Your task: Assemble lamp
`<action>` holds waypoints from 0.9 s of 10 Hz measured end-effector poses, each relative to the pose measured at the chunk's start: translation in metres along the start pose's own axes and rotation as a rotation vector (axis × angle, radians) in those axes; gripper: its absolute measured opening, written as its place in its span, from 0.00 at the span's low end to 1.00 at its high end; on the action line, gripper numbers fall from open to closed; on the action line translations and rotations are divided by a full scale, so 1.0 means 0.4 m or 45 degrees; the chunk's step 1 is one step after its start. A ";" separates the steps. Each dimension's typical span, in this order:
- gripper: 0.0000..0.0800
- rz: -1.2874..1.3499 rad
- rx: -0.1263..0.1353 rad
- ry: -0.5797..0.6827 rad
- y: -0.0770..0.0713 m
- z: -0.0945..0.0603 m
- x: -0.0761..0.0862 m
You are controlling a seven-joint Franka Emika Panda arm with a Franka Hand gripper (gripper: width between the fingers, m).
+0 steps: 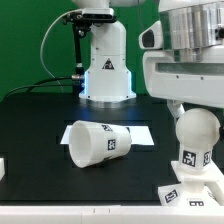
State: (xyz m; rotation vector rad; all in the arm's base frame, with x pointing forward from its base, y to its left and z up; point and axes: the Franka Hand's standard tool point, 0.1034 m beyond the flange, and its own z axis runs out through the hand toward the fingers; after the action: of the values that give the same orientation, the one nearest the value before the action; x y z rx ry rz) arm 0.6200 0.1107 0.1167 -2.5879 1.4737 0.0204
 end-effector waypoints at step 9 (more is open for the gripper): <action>0.87 -1.364 -0.143 0.134 0.005 -0.011 0.025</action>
Offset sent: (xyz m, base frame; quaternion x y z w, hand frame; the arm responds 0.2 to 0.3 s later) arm -0.0082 -0.0038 0.0130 -0.1164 0.0288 -0.3440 0.9313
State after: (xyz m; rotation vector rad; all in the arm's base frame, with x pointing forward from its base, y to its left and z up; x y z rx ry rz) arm 0.6231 0.1004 0.1198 -3.1318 -0.0470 -0.1658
